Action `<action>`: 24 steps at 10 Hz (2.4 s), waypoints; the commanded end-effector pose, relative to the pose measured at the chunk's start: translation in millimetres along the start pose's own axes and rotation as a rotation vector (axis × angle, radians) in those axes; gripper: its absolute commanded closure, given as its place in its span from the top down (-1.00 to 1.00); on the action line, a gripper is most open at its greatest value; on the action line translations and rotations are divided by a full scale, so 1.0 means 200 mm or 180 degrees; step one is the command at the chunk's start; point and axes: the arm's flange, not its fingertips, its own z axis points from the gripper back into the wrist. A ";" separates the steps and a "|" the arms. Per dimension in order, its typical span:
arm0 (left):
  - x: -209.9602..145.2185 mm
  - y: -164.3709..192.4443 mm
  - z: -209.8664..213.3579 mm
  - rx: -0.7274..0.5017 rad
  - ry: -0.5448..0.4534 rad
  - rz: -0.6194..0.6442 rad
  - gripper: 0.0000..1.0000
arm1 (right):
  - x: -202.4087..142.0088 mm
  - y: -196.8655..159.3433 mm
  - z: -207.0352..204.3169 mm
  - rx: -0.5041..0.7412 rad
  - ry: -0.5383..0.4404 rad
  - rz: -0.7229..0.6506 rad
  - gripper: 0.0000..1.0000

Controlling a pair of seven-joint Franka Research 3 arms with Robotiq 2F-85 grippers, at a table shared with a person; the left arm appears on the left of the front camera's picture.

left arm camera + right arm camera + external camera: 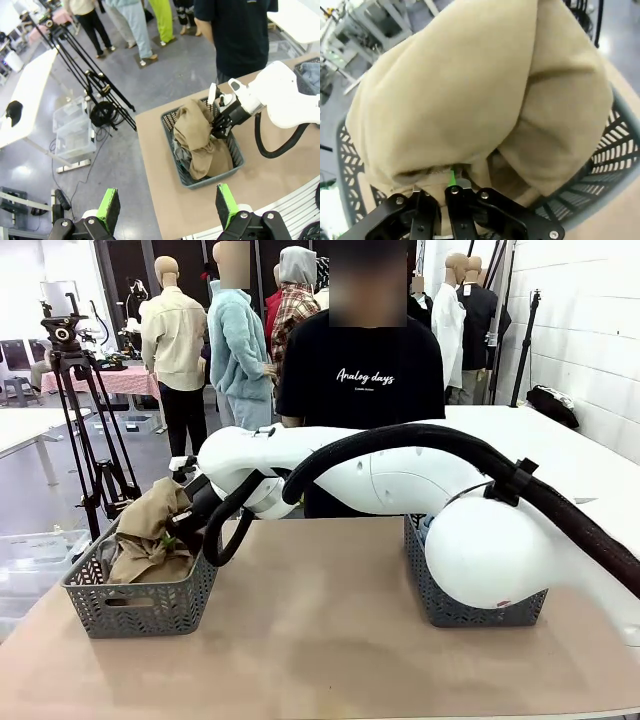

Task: Sort the tops and bottoms.
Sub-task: Sort the clothes according to human instructions.

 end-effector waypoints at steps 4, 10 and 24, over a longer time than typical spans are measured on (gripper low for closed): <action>0.01 0.01 0.01 -0.0018 -0.0015 -0.0007 1.00 | 0.21 0.03 -0.03 -0.0038 0.0262 0.0092 -1.00; 0.01 0.01 0.01 -0.0018 -0.0015 -0.0007 1.00 | 0.28 0.31 0.22 -0.0406 0.0052 0.0385 0.73; 0.01 0.01 0.01 -0.0018 -0.0015 -0.0007 1.00 | 0.23 0.33 0.43 -0.0608 -0.0134 0.0300 1.00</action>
